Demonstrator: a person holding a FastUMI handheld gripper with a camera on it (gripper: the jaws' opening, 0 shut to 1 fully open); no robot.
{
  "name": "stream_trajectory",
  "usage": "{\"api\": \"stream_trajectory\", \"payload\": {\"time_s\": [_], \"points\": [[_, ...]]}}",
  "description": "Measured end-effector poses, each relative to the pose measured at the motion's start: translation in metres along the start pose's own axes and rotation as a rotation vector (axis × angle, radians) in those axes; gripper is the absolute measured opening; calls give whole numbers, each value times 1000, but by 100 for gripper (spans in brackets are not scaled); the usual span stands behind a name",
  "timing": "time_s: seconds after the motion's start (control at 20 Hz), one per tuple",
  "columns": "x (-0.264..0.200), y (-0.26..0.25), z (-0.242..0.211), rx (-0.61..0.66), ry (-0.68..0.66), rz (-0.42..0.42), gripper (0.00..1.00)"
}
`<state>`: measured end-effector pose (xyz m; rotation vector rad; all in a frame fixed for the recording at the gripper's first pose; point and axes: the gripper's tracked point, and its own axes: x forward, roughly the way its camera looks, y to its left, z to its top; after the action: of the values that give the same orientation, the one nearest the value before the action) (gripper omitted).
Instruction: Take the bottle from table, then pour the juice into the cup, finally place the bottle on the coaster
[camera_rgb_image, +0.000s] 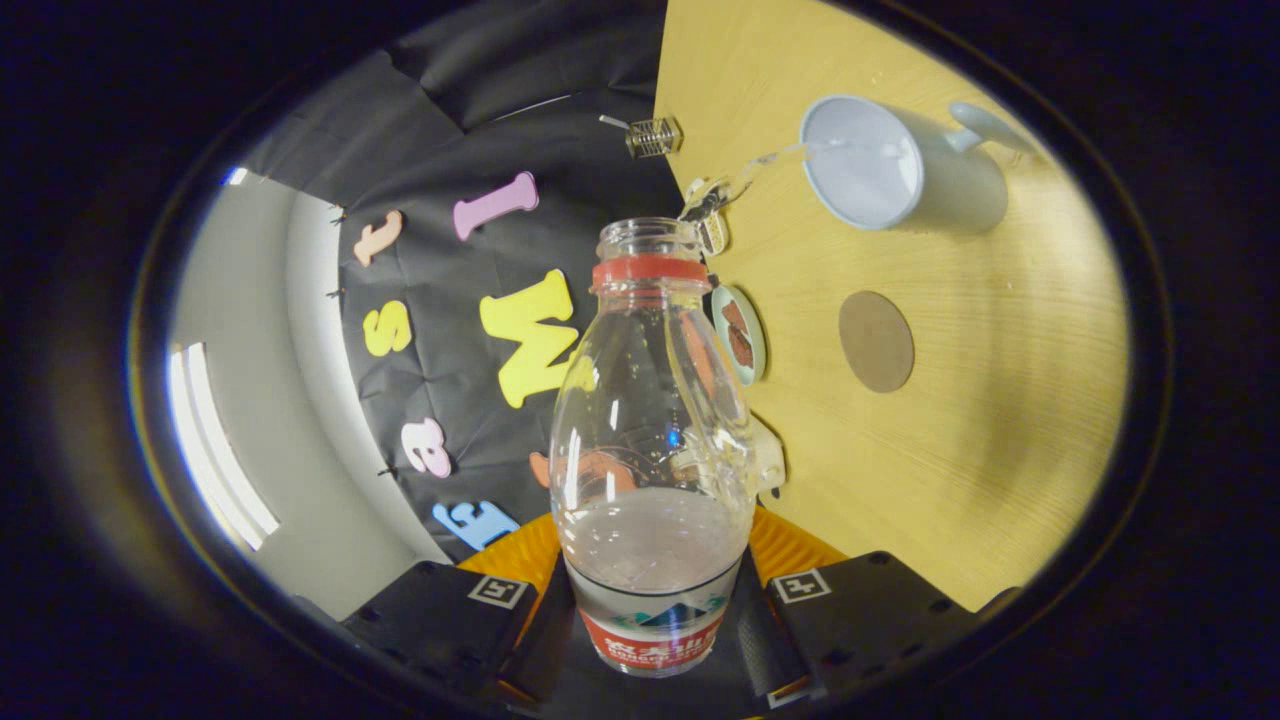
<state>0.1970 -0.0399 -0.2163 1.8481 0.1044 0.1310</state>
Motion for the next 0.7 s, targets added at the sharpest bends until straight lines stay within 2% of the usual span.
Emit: {"api": "stream_trajectory", "payload": {"time_s": [0.7], "points": [[-3, 18, -1, 111, 22, 31, 75]]}}
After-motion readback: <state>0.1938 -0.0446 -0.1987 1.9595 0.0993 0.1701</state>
